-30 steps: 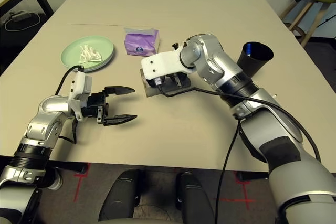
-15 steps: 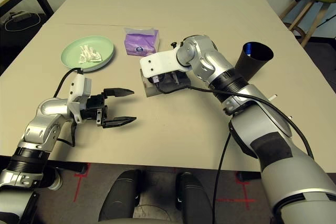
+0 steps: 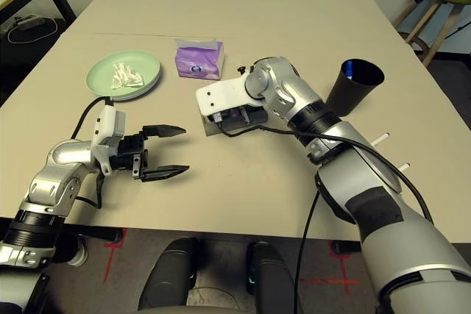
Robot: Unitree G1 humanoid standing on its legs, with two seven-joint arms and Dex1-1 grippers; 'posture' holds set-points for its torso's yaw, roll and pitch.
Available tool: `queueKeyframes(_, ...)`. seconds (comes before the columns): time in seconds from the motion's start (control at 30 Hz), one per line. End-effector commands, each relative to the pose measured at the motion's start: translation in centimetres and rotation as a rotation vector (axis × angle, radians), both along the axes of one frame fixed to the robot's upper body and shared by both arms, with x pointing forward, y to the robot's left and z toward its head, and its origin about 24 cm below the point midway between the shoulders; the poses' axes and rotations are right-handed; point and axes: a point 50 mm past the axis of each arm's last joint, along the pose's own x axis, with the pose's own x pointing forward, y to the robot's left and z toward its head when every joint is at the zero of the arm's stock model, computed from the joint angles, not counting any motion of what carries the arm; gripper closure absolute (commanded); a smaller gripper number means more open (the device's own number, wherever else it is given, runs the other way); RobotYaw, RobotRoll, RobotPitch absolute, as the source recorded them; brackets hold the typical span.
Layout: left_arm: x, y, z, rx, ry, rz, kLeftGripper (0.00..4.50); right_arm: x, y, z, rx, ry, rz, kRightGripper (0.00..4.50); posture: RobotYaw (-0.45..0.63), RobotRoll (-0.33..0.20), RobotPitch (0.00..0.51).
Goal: Organize and tidy the items on the table.
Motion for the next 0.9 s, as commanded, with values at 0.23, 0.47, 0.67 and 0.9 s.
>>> queueKeyframes(0.23, 0.3, -0.3, 0.1, 0.002, -0.019, -0.017, 0.00, -0.2, 0.1, 0.3, -0.011, -0.003, 0.000, 3.33, 0.29, 0.000, 0.107)
queueKeyframes(0.47, 0.6, -0.1, 0.0, 0.005, -0.017, -0.012, 0.00, -0.3, 0.0, 0.8, -0.004, -0.013, -0.009, 0.70, 0.26, 0.000, 0.091)
queueKeyframes(0.67, 1.5, 0.0, 0.3, 0.003, -0.020, -0.005, 0.00, -0.6, -0.5, 3.2, 0.098, -0.014, -0.050, 0.04, 0.21, 0.000, 0.078)
queueKeyframes(0.9, 3.1, 0.3, 0.7, -0.045, -0.014, 0.125, 0.00, -1.4, -2.8, 4.7, 0.550, 0.170, -0.219, 0.04, 0.16, 0.000, 0.075)
